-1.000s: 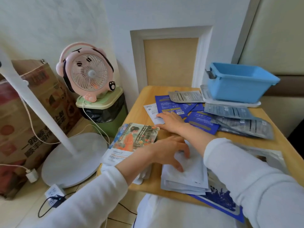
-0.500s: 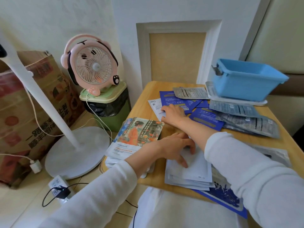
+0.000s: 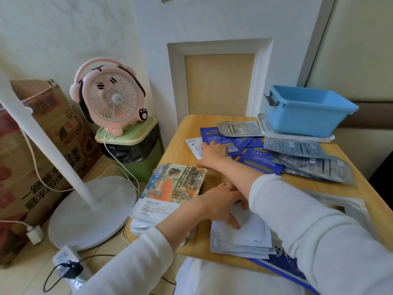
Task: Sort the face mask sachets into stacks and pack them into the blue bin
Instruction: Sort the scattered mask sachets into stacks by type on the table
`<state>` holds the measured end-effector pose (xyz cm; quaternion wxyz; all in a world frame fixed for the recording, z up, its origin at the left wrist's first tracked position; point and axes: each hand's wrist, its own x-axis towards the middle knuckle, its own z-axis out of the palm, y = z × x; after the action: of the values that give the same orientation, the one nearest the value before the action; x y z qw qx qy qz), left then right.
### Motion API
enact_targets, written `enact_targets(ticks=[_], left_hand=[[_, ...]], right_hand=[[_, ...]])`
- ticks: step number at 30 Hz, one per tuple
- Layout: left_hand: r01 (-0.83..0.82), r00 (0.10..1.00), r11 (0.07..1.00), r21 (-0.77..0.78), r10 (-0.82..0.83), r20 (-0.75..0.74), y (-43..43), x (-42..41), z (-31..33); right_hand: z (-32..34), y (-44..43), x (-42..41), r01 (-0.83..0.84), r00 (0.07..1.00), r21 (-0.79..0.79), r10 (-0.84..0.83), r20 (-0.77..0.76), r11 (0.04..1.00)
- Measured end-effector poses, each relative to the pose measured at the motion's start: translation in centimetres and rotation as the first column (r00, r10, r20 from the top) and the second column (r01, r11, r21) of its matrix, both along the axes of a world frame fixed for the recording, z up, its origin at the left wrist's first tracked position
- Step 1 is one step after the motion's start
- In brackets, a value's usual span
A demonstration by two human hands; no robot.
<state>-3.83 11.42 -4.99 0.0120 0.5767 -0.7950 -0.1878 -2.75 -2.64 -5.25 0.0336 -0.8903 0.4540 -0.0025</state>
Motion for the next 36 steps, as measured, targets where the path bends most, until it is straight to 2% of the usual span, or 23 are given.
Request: enact_targets(ticks=[3, 6, 8, 10, 11, 12, 14, 15, 16, 17, 18, 20, 23, 26, 28, 29, 30, 31, 32, 33, 34, 35, 36], left_hand=[[0.008, 1.0, 1.0, -0.004, -0.008, 0.02, 0.1, 0.0, 0.2], [0.006, 1.0, 1.0, -0.003, -0.006, 0.023, 0.1, -0.1, 0.2], [0.001, 1.0, 1.0, -0.017, -0.001, -0.014, 0.2, -0.2, 0.2], [-0.004, 0.998, 1.0, -0.015, 0.003, -0.059, 0.2, 0.0, 0.0], [-0.017, 0.995, 1.0, -0.006, 0.016, -0.097, 0.3, 0.1, -0.1], [-0.054, 0.983, 0.998, 0.014, 0.055, -0.175, 0.3, 0.2, -0.2], [-0.211, 0.854, 0.975, 0.073, 0.22, -0.472, 0.3, 0.0, 0.4], [-0.31, 0.697, 0.944, 0.115, 0.308, -0.647, 0.4, -0.4, 1.1], [-0.401, 0.483, 0.9, 0.169, 0.365, -0.796, 0.3, -0.8, 1.8], [-0.47, 0.261, 0.855, 0.22, 0.372, -0.89, 0.3, -1.2, 2.7], [-0.514, 0.093, 0.822, 0.245, 0.337, -0.937, 0.2, -1.3, 3.4], [-0.56, -0.107, 0.794, 0.238, 0.216, -0.971, -0.1, -0.9, 4.7], [-0.638, -0.186, 0.718, 0.277, 0.205, -0.961, -0.3, 0.0, 5.4], [-0.616, -0.145, 0.722, 0.315, 0.289, -0.946, 0.4, 0.0, 5.4], [-0.46, -0.278, 0.809, 0.366, 0.26, -0.925, 1.1, 0.7, 6.0], [-0.343, -0.376, 0.852, 0.396, 0.262, -0.889, 1.4, 1.4, 6.4], [-0.246, -0.401, 0.874, 0.42, 0.303, -0.865, 1.6, 2.1, 7.0], [-0.198, -0.314, 0.877, 0.438, 0.367, -0.876, 1.9, 2.3, 7.5], [-0.205, -0.123, 0.867, 0.454, 0.438, -0.891, 2.1, 2.2, 7.9], [-0.248, 0.129, 0.858, 0.45, 0.49, -0.862, 2.4, 1.5, 8.0], [-0.303, 0.354, 0.854, 0.424, 0.514, -0.782, 2.7, 0.6, 8.0], [-0.365, 0.492, 0.848, 0.384, 0.526, -0.694, 2.9, -0.2, 7.5], [-0.417, 0.542, 0.837, 0.355, 0.542, -0.642, 2.9, -0.8, 6.8]], right_hand=[[-0.2, 0.3, 0.6, 0.023, 0.999, -0.063, -0.026, -0.042, 0.998], [-0.4, 0.0, 0.2, -0.066, 0.998, -0.202, 0.062, -0.028, 0.977], [0.1, -0.6, -0.9, -0.097, 0.991, -0.224, 0.115, 0.065, 0.97], [1.1, -0.9, -2.5, -0.018, 0.951, -0.245, 0.093, 0.296, 0.969], [1.8, -0.8, -3.4, 0.062, 0.884, -0.224, 0.051, 0.465, 0.973], [2.6, -0.5, -4.3, 0.139, 0.76, -0.132, -0.02, 0.649, 0.981], [4.2, 0.0, -6.4, 0.102, 0.353, 0.208, -0.23, 0.907, 0.973], [5.0, 0.6, -7.4, -0.034, 0.158, 0.377, -0.368, 0.916, 0.926], [5.6, 1.2, -8.5, -0.202, 0.033, 0.487, -0.491, 0.871, 0.85], [5.9, 1.8, -9.6, -0.346, -0.014, 0.529, -0.568, 0.823, 0.775], [5.9, 2.3, -10.6, -0.447, 0.006, 0.537, -0.598, 0.801, 0.715], [5.6, 3.1, -12.4, -0.58, 0.109, 0.546, -0.607, 0.787, 0.604], [4.8, 3.3, -14.1, -0.65, 0.201, 0.57, -0.61, 0.767, 0.503], [5.0, 2.9, -15.4, -0.599, 0.224, 0.58, -0.58, 0.783, 0.552], [5.7, 2.1, -16.8, -0.614, 0.234, 0.572, -0.566, 0.79, 0.544], [6.3, 1.6, -17.7, -0.631, 0.289, 0.585, -0.546, 0.787, 0.509], [6.9, 1.1, -18.5, -0.623, 0.392, 0.623, -0.501, 0.772, 0.472], [7.4, 0.7, -19.1, -0.581, 0.524, 0.668, -0.416, 0.744, 0.464], [7.8, 0.6, -19.2, -0.517, 0.646, 0.688, -0.296, 0.704, 0.509], [8.0, 0.7, -18.9, -0.46, 0.735, 0.672, -0.175, 0.655, 0.581], [7.9, 1.0, -18.3, -0.422, 0.789, 0.637, -0.086, 0.609, 0.645], [7.7, 1.4, -17.5, -0.398, 0.816, 0.609, -0.038, 0.576, 0.686], [7.4, 1.8, -16.6, -0.382, 0.836, 0.581, 0.001, 0.549, 0.719]])
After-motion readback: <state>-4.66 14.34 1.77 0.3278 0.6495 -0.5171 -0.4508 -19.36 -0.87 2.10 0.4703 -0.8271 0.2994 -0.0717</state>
